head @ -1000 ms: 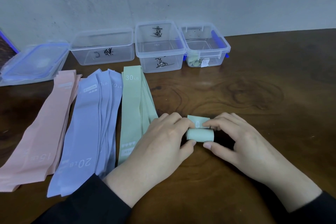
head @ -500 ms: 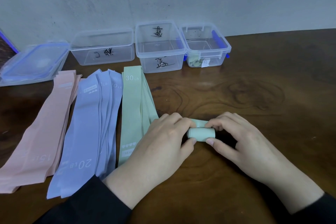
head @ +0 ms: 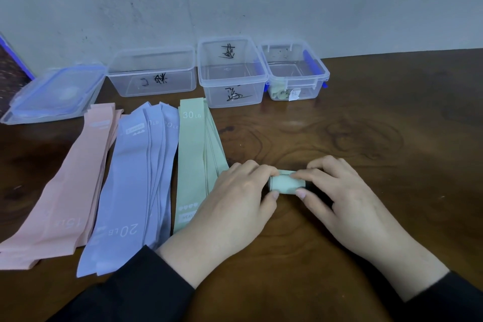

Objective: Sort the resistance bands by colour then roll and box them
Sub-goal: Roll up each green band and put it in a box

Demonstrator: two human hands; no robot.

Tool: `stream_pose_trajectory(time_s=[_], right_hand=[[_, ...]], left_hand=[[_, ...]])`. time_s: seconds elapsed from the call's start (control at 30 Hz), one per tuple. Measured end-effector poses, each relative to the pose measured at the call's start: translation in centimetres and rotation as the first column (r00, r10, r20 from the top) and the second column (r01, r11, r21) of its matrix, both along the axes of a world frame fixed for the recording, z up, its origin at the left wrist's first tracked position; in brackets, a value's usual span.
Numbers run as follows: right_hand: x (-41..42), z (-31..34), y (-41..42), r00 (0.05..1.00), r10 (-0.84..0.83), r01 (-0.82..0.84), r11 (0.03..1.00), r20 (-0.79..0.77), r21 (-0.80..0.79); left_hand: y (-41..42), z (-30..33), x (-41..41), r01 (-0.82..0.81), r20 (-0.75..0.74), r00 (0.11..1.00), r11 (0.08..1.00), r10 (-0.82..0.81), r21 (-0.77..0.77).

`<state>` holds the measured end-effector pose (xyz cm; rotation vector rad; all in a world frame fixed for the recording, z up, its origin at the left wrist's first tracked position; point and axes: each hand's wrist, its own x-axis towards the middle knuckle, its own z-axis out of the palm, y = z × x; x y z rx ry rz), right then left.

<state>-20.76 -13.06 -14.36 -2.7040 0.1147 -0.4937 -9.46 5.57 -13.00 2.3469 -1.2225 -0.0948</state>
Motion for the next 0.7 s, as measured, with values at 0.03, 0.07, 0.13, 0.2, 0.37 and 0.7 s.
stream_pose_trajectory(time_s=[0.03,0.07,0.13,0.2,0.37,0.7], right_hand=[[0.0,0.0,0.0,1.000,-0.007,0.007,1.000,-0.004,-0.010],[0.0,0.0,0.1,1.000,-0.014,0.014,1.000,-0.012,-0.022],[0.1,-0.1,0.1,0.999,-0.032,0.030,0.998,-0.033,-0.051],[0.2,-0.2,0.1,0.998,-0.046,0.042,0.996,-0.049,-0.075],[0.6,-0.1,0.0,0.995,-0.075,0.069,0.993,-0.066,-0.093],[2.0,0.3,0.3,1.000,-0.014,0.015,0.998,0.004,-0.053]], left_hand=[[0.0,0.1,0.1,0.000,-0.028,1.000,1.000,0.000,0.012],[-0.1,0.3,0.3,0.002,-0.058,0.998,1.000,-0.001,0.027],[-0.3,0.8,0.7,0.021,-0.090,0.996,0.997,-0.015,0.069],[-0.5,1.3,1.2,0.041,-0.034,0.999,0.993,-0.038,0.108],[-1.7,1.7,1.8,0.039,0.195,0.978,0.981,-0.077,0.189],[-3.1,1.7,3.1,0.038,0.198,0.975,0.957,-0.098,0.289]])
